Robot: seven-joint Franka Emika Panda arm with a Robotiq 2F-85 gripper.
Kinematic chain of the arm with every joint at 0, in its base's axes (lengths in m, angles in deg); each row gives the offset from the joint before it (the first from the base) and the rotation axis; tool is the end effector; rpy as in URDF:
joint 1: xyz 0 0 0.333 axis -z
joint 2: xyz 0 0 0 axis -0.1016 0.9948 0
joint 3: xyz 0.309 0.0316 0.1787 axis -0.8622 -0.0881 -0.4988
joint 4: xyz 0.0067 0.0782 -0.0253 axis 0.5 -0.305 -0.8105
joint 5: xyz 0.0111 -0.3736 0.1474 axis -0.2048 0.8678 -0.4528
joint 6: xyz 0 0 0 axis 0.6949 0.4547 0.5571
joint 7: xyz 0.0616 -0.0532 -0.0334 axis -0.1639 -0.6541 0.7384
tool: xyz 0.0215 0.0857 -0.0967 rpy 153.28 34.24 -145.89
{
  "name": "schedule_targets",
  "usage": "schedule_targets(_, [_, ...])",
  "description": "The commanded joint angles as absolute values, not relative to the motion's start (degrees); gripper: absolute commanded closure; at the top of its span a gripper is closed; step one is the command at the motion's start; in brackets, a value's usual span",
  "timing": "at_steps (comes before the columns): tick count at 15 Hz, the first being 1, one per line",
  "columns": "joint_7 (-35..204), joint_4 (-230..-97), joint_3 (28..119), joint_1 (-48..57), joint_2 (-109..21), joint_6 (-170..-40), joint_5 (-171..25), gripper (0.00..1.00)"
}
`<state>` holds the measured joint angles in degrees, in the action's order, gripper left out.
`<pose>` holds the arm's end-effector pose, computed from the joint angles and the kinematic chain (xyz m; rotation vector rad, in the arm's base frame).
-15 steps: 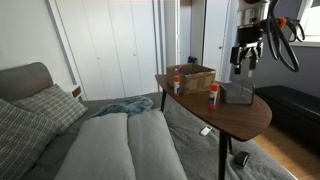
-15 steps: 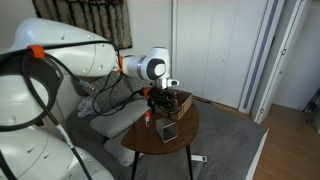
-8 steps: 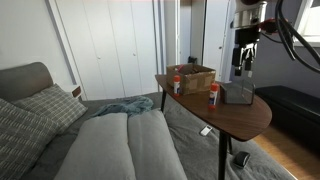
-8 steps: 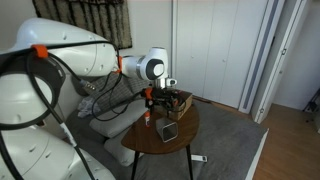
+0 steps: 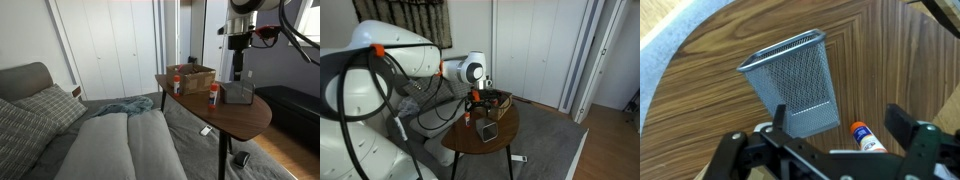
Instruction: Remove the glue stick from the basket then turn the basket upside down and put the glue stick on top of the basket.
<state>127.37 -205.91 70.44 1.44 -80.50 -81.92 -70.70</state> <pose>0.4256 0.0152 0.4746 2.8611 1.1433 -0.1093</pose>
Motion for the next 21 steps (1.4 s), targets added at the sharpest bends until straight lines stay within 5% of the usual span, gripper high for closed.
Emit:
schedule_targets(1, [137.74, -205.95, 71.93, 0.27, -78.07, -85.24, -68.45, 0.00])
schedule_targets(21, [154.40, -206.54, 71.59, 0.95, -74.10, -92.98, -73.60, 0.00])
